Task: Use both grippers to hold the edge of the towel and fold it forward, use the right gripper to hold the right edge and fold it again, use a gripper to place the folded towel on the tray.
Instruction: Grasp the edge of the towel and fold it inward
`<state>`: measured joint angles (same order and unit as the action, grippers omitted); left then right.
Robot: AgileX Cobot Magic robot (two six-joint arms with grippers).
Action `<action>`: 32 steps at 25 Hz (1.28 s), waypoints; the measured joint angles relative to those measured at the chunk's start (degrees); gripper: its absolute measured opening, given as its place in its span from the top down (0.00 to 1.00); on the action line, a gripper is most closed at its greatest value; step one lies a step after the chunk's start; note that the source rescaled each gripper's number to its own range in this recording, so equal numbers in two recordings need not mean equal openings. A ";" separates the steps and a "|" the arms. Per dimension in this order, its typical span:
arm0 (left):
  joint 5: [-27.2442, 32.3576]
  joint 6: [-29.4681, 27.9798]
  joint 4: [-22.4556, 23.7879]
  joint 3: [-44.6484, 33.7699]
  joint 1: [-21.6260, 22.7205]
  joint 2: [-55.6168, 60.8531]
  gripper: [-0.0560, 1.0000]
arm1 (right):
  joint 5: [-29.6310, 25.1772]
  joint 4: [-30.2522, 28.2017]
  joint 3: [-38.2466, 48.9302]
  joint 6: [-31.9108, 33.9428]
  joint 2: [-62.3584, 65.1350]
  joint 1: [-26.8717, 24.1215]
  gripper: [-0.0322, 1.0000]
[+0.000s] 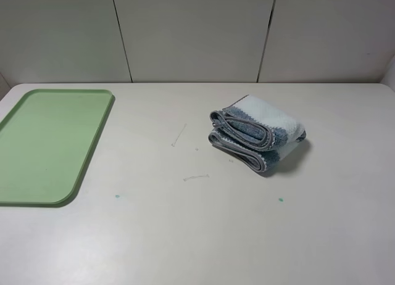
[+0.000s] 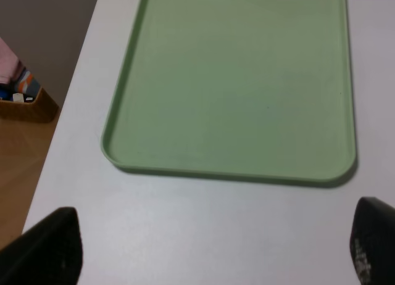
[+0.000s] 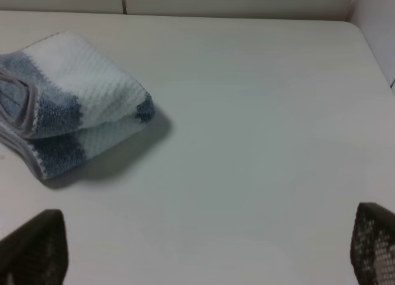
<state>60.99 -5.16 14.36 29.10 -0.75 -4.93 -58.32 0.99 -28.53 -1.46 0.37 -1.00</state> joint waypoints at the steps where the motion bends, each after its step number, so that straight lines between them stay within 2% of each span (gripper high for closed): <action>1: -0.05 0.00 0.00 0.00 0.00 0.00 0.14 | 0.00 0.00 0.00 0.00 0.00 0.00 0.00; 8: -0.19 0.00 0.06 0.00 0.00 0.00 0.14 | 0.00 0.00 0.00 0.00 0.00 0.00 0.00; 13: -2.82 0.00 3.36 0.00 0.00 0.00 0.14 | 0.00 0.00 0.00 0.00 0.00 0.00 0.00; 19: -3.65 0.00 3.26 0.00 0.00 -0.07 0.14 | 0.07 0.00 0.00 0.00 0.00 0.00 0.00; 22: -3.02 0.00 0.56 0.47 0.00 -2.46 0.14 | 0.07 0.00 0.00 -0.05 0.00 0.00 0.00; 27: -3.53 0.92 -4.47 4.96 0.00 -13.67 0.13 | 0.07 0.00 0.00 -0.05 0.00 0.00 0.00; 32: -11.70 7.00 -12.36 9.67 0.00 -28.95 0.05 | 0.07 0.00 0.00 -0.05 0.00 0.00 0.00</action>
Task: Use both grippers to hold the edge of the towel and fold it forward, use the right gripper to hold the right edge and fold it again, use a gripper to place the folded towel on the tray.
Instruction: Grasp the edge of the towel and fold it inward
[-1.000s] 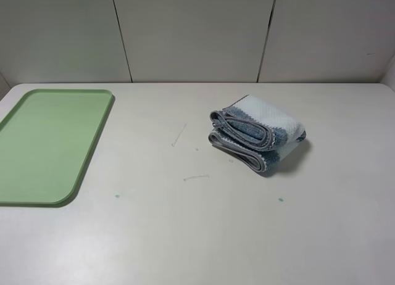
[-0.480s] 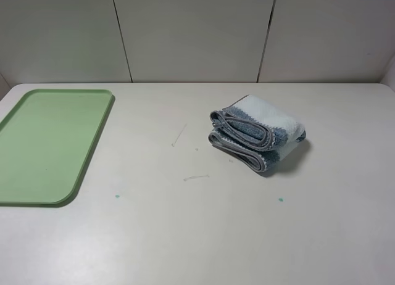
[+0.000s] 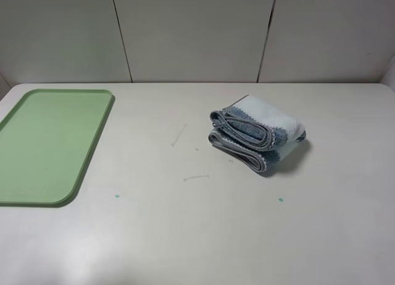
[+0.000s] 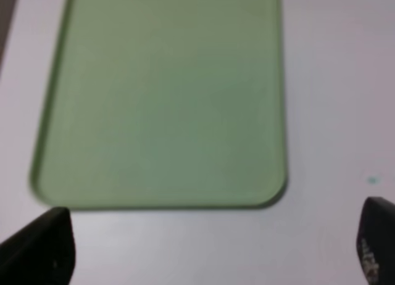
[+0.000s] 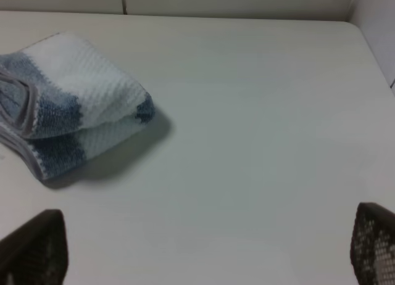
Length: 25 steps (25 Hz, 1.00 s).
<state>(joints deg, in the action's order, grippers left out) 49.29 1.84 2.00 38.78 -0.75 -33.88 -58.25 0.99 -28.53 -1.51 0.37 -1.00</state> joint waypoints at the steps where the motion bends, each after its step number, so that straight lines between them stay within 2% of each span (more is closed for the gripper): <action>1: -1.98 2.18 -2.00 1.07 0.00 -3.50 0.04 | 0.00 0.00 0.00 0.00 0.00 0.00 0.00; 4: -5.59 9.12 -9.97 5.13 0.00 -13.96 0.01 | 0.00 0.00 0.00 0.00 0.00 0.00 0.00; 7: -6.38 14.17 -16.12 10.60 -0.67 -25.22 0.00 | 0.00 0.00 0.00 0.00 0.00 0.00 0.00; 11: -7.77 15.48 -16.92 18.94 -6.37 -39.28 0.00 | 0.00 0.00 0.00 0.00 0.00 0.00 0.00; 15: -10.18 10.76 -14.83 27.61 -13.97 -50.84 0.00 | 0.00 0.00 0.00 0.00 0.00 0.00 0.00; 21: -11.01 -3.63 -11.50 39.87 -24.71 -65.27 0.00 | 0.00 0.00 0.00 0.00 0.00 0.00 0.00; 25: -10.94 -10.74 -8.27 46.74 -30.35 -72.51 0.00 | 0.00 0.00 0.00 0.00 0.00 0.00 0.00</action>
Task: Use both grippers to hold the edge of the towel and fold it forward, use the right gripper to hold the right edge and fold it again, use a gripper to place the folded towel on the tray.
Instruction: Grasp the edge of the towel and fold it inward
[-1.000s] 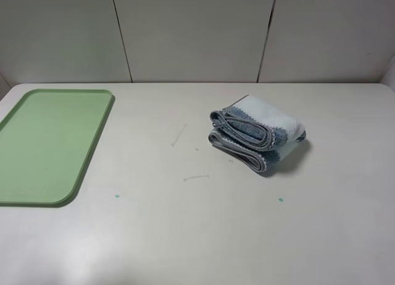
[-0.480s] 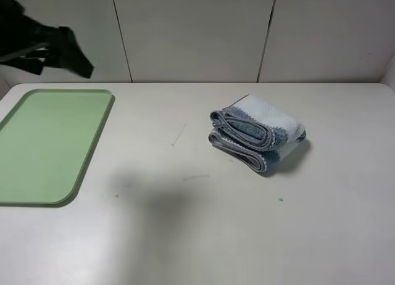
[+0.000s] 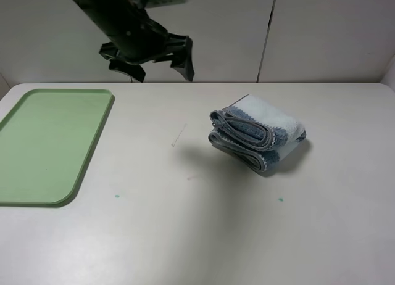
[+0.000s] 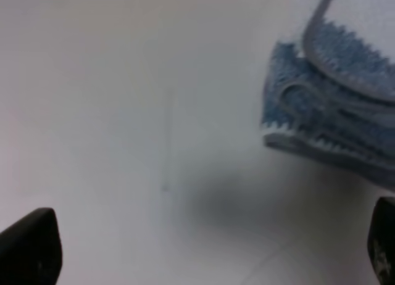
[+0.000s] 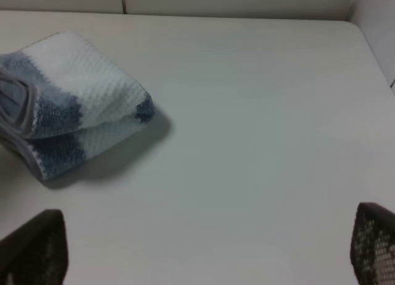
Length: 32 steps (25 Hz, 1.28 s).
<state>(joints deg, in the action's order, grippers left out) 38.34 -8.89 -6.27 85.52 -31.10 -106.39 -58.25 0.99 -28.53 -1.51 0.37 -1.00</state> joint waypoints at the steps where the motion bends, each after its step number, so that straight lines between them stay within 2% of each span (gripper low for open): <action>1: 0.17 -1.59 0.84 1.81 -1.06 -1.67 0.00 | 0.00 0.00 0.00 0.00 0.00 0.00 0.00; 7: 1.91 -9.14 4.12 10.82 -6.58 -9.98 0.00 | 0.00 0.00 0.00 0.00 0.00 0.00 0.00; 14: 2.68 -18.97 8.01 17.77 -10.60 -17.33 0.00 | 0.00 0.00 0.00 0.00 0.00 0.00 0.00; 23: 6.97 -27.79 10.35 23.77 -12.30 -23.57 0.00 | 0.00 -0.17 0.00 0.04 0.00 0.00 0.00; 28: 5.19 -33.76 11.26 24.25 -12.83 -25.10 0.00 | 0.00 -0.17 0.00 0.04 0.00 0.00 0.00; 32: 3.99 -36.28 11.26 24.68 -12.98 -26.19 0.00 | 0.00 -0.18 0.00 0.04 0.00 0.00 0.00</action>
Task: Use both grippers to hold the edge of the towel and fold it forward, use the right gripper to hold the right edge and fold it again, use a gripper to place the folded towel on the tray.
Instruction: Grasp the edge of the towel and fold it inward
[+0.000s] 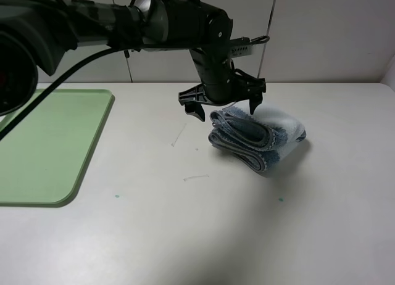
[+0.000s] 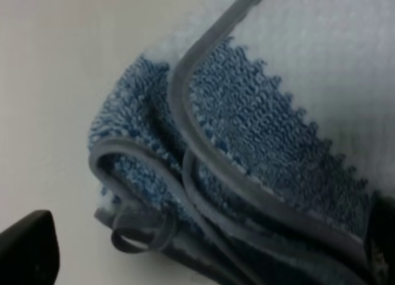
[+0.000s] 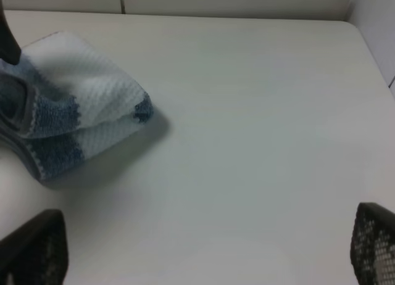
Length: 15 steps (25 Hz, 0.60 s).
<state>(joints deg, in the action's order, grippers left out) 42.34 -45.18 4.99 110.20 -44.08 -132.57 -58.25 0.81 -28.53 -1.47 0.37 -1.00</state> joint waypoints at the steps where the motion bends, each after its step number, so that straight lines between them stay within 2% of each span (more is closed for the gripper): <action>1: -0.13 -0.62 0.04 0.05 -0.07 -0.25 0.00 | 0.00 0.00 0.00 0.00 0.00 0.00 0.00; 15: -1.35 -6.38 0.04 0.21 -1.71 -4.61 0.00 | 0.00 -0.23 0.00 0.00 0.00 0.00 0.00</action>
<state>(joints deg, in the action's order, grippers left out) 40.99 -51.56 5.03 110.41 -45.80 -137.18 -58.25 0.58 -28.53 -1.47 0.37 -1.00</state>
